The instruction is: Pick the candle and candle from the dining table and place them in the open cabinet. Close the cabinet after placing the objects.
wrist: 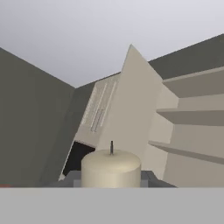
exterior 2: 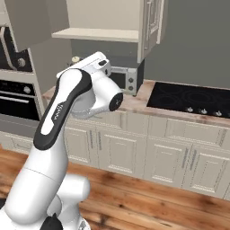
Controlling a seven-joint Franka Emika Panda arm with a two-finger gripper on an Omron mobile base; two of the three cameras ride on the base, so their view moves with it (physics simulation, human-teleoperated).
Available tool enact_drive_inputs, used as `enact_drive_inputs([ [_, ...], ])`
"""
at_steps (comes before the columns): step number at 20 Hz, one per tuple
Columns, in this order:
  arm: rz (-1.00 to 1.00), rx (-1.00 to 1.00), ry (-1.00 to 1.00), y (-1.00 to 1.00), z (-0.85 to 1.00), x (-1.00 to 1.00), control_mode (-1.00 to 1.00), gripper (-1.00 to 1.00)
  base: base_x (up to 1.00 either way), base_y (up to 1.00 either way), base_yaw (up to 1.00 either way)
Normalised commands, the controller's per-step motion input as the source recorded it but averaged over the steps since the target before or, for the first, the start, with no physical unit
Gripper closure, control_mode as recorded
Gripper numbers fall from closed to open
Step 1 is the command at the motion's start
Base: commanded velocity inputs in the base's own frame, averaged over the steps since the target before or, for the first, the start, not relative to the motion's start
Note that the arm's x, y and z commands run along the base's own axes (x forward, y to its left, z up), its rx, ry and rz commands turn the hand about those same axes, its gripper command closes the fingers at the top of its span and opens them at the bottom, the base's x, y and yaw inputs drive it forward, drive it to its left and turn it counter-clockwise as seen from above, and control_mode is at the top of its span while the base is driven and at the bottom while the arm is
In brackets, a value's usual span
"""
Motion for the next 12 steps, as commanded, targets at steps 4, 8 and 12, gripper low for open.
enact_drive_inputs([
  [4, 0.00, 0.00, 0.00, 0.00, 0.00, 0.00, 1.00, 1.00, 0.31, 0.89, -0.33],
  [8, 0.00, 0.00, 0.00, 0.00, 0.00, 0.00, 1.00, 1.00, 0.80, 0.65, -0.41],
  [12, 0.00, 0.00, 0.00, 0.00, 0.00, 0.00, 1.00, 1.00, 0.45, 0.39, -0.26],
])
